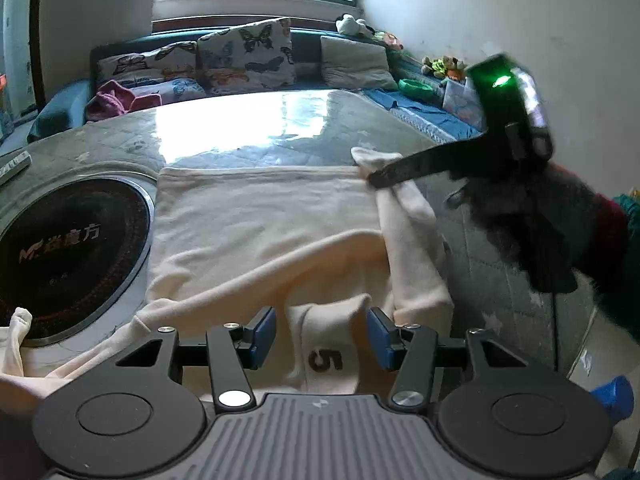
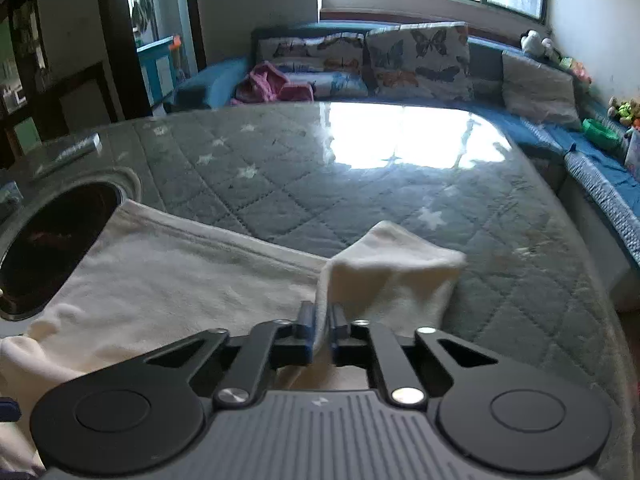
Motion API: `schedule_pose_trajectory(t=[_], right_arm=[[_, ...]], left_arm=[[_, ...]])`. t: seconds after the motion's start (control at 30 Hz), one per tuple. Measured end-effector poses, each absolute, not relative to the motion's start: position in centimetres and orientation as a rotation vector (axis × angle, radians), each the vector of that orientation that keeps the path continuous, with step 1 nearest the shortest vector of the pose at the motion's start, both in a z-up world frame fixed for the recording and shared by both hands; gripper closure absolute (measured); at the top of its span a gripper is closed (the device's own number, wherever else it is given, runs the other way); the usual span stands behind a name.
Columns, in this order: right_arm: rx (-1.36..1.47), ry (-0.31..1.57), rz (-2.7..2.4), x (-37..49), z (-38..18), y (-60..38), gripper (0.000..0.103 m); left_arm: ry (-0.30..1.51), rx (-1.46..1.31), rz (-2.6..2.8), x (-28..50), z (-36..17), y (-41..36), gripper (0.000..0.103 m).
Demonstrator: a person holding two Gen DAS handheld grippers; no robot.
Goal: Fold clothes
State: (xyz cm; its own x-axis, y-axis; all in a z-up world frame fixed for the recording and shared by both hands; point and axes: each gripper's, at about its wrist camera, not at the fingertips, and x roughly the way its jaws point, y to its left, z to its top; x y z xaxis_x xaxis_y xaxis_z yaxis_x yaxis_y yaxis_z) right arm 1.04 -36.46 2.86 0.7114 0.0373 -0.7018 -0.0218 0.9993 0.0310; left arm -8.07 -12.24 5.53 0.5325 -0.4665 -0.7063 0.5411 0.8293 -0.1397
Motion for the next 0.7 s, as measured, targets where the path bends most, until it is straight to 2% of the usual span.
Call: schedule_pose_trajectory(t=[0.27,0.37,0.5,0.7], right_arm=[[0.043,0.685,-0.028,-5.9,5.1,-39.8,0.100],[0.057,0.667,-0.073,-9.5,5.5,-41.3,0.100],[0.122,0.737,-0.145,-13.8,3.8,-43.4,0.098],[0.114,0.748,-0.121,-13.8,3.0,-44.2,0.092]], left_arm=[[0.795,0.135,-0.612,-8.7,5.1,-12.2,0.054],[0.793,0.144,-0.625,-8.9,5.0,-12.3,0.064],[0.796,0.163,-0.647,-9.1,4.8,-12.4,0.073],[0.788,0.197,-0.640,-9.3,5.0,-12.7,0.073]])
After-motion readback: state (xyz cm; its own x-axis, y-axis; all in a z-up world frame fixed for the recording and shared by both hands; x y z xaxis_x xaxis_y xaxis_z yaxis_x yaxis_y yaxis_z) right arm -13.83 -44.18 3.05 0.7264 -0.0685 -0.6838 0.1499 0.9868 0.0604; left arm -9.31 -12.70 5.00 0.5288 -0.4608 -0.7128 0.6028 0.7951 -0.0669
